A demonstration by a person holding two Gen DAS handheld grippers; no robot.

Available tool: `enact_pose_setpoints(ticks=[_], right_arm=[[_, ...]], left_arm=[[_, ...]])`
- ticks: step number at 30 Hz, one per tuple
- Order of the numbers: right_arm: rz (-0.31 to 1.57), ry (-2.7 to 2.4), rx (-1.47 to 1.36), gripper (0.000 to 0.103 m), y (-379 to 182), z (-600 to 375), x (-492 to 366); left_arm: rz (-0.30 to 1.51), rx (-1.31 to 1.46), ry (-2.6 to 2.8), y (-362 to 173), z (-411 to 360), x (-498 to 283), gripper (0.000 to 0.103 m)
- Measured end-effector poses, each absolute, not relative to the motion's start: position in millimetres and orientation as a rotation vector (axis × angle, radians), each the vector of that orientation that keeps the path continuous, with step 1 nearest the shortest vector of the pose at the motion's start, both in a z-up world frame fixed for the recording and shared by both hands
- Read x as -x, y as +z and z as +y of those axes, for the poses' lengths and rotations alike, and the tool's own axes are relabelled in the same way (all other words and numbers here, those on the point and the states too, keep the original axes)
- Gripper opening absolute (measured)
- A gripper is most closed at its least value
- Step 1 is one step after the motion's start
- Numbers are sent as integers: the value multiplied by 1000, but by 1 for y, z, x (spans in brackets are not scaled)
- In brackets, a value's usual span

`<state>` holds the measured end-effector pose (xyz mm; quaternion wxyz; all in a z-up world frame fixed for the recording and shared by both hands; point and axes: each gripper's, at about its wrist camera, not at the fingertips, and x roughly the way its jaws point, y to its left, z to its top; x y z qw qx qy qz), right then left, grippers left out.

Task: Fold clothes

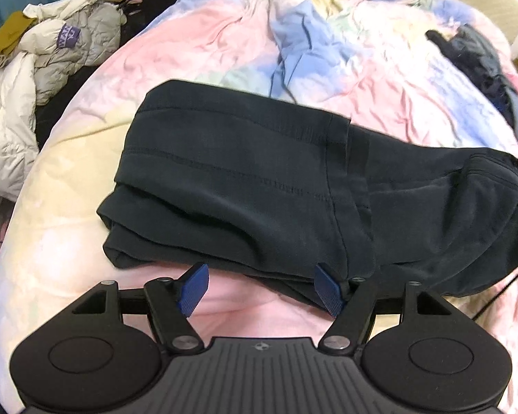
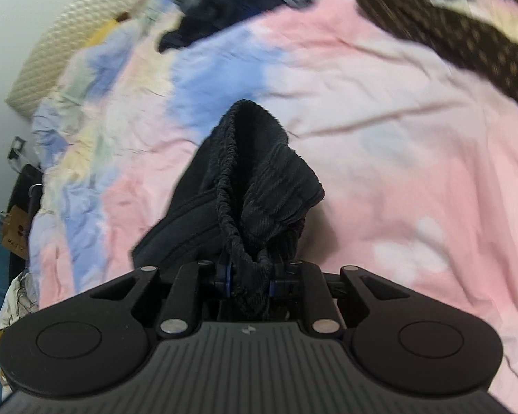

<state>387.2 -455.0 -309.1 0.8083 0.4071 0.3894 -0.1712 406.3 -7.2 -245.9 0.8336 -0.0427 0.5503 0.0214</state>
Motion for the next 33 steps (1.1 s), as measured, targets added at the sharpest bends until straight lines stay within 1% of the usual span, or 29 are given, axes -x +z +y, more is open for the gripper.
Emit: enact_pose_setpoints(ticks=[10, 19, 26, 30, 33], right_arm=[[713, -352, -696, 17, -217, -365, -388], [649, -313, -517, 16, -162, -262, -397], [638, -215, -376, 16, -145, -175, -413], [663, -141, -307, 16, -150, -121, -425], [700, -76, -255, 16, -167, -79, -432]], left_arm=[[1077, 140, -46, -214, 65, -403, 70], [1035, 170, -52, -204, 146, -398, 70], [1024, 178, -24, -199, 193, -394, 71], [1019, 157, -15, -196, 207, -392, 71], [1015, 133, -10, -193, 219, -389, 71]])
